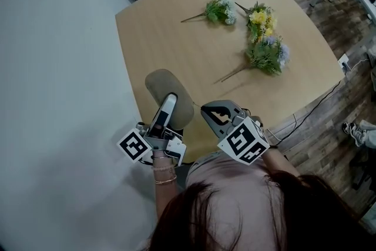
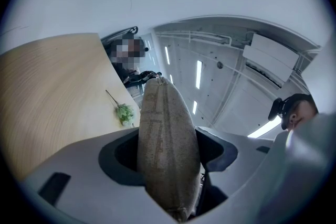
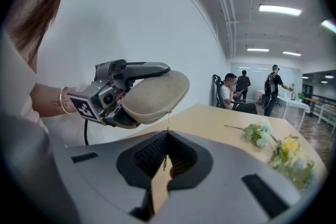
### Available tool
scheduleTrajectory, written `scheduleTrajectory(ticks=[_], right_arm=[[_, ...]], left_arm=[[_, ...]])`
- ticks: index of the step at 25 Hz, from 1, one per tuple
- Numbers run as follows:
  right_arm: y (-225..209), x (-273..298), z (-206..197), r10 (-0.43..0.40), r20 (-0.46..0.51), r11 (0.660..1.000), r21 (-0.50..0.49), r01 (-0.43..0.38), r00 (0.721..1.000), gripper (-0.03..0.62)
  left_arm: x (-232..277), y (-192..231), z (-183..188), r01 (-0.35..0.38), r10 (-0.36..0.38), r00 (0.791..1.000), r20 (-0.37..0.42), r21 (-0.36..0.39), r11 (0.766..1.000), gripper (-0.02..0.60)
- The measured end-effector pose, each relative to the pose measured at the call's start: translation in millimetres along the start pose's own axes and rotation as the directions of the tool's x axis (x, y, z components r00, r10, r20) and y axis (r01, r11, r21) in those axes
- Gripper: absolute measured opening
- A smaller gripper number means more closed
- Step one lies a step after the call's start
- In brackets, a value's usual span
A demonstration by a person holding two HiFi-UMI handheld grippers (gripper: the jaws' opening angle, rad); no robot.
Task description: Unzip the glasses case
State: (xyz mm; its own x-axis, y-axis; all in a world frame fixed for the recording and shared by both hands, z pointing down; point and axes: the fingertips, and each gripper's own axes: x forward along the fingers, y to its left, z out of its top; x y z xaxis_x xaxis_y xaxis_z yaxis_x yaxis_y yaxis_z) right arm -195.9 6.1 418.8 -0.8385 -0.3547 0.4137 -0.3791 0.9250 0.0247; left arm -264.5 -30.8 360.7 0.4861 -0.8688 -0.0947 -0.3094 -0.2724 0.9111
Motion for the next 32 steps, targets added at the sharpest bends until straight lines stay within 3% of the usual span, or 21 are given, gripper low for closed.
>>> scheduleTrajectory(ticks=[32], right_arm=[[23.0,-3.4,2.4,0.140,-0.004,0.988,0.062,-0.139,0.990,0.014]], left_arm=[[-1.9,8.3,15.7,0.056,-0.047,0.994,0.097,-0.098,0.994,0.282]])
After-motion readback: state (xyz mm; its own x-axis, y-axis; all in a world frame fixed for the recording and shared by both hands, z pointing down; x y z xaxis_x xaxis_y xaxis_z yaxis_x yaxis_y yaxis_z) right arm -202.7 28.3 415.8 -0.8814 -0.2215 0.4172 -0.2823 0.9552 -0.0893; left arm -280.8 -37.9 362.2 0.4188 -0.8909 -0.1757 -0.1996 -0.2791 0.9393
